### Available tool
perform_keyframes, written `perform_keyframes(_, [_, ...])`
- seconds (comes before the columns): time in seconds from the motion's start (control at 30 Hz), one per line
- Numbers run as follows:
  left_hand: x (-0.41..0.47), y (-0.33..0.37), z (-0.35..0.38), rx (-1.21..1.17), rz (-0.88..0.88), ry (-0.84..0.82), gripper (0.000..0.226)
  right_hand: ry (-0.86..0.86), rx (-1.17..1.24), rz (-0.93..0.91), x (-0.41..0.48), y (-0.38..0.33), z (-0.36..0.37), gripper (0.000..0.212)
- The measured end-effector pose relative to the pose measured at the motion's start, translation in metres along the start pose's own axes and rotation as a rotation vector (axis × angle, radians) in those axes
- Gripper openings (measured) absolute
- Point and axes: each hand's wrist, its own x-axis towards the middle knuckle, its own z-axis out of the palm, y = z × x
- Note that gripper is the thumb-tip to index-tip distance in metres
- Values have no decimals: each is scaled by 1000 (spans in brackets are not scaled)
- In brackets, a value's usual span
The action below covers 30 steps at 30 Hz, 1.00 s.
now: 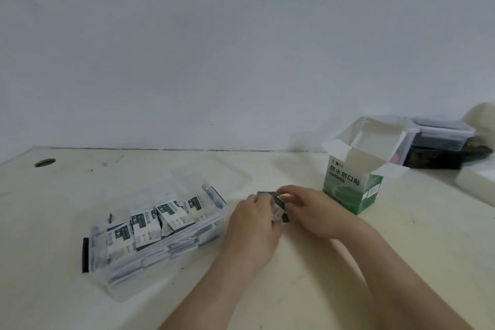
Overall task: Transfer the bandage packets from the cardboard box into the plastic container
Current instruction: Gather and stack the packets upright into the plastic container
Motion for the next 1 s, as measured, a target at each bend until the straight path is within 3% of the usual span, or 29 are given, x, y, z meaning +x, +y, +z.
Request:
perform_keyframes(0.17, [-2,-2,3,28,-5,32,45,10,245,7,-20,3,-7,27])
perform_keyframes(0.27, [-3,1,4,83,15,-16,43,41,74,10,-20,2,0,50])
perform_keyframes(0.43, [0,4,1,-116,5,-84,53,-12,14,-11,-17,-4,9,52])
perform_keyframes(0.57, [-1,0,2,-359,-50,-121,62,-12,11,2,-17,2,9,73])
perform_keyframes(0.7, [1,-5,3,-455,-54,-120,68,-56,0,-2,-16,2,6,59])
perform_keyframes(0.9, [1,0,1,-247,-47,-173,69,-55,106,-6,-19,0,3,73])
perform_keyframes(1.0, [-2,4,0,-251,-53,-216,64,-33,40,27,-15,0,6,70])
